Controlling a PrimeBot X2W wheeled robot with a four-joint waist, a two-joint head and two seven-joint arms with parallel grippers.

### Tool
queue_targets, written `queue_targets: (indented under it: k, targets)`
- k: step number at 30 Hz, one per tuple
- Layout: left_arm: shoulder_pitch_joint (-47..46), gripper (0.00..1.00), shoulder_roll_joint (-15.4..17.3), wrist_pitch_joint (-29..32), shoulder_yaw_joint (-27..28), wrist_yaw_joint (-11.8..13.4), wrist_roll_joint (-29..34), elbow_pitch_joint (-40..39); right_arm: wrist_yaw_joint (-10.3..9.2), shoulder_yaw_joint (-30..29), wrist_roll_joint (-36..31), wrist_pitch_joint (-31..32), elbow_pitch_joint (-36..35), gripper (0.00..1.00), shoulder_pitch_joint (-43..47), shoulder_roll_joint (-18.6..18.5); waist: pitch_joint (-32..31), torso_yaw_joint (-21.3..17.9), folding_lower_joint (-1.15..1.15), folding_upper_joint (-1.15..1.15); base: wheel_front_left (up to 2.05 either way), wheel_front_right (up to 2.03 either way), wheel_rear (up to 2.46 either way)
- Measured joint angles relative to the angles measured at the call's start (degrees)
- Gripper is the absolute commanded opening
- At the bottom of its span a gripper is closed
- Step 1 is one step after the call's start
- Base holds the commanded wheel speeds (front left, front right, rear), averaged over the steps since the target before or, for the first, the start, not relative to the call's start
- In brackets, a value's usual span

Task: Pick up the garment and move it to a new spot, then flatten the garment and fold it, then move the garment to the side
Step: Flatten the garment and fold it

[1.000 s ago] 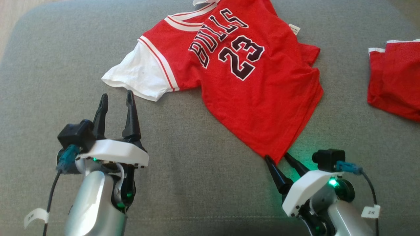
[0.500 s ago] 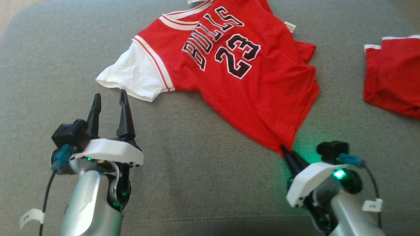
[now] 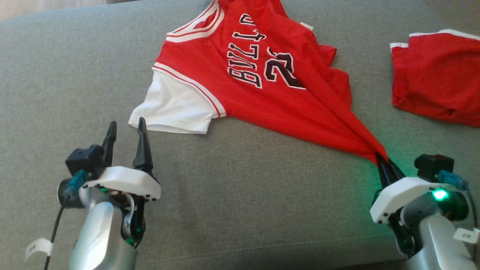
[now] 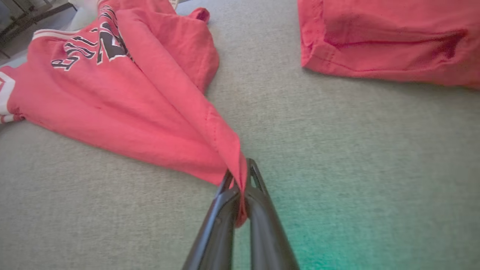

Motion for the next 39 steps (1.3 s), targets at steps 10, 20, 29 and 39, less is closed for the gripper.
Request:
queue_targets:
  k: [10,20,29,39]
  targets:
    - [-4.86,1.0,0.01,0.02,-0.02,-2.36,-0.65,7.4,0.0,-2.76,-5.39,-1.51,0.13,0.0,0.02,0.79,1.01,-1.62,0.0,0.0,0.0,0.0,0.0]
    - [-12.02,1.0,1.64,3.15,-0.25,-0.56,0.09,19.4,0.0,-1.23,-5.49,-2.02,0.1,0.0,-2.16,1.51,2.65,-3.46,0.0,0.0,0.0,0.0,0.0]
    - [-15.59,1.0,2.07,4.37,-0.63,-1.55,0.07,25.19,0.0,-1.51,-5.06,-2.9,0.16,0.0,-2.24,1.72,3.55,-3.47,0.01,0.0,0.0,0.0,0.0]
    - [-17.36,0.0,2.2,4.23,-3.1,-5.44,-0.27,27.62,0.0,-0.91,-5.06,-4.5,0.12,0.0,-2.28,1.68,2.76,-2.13,0.01,0.0,0.0,0.0,0.0]
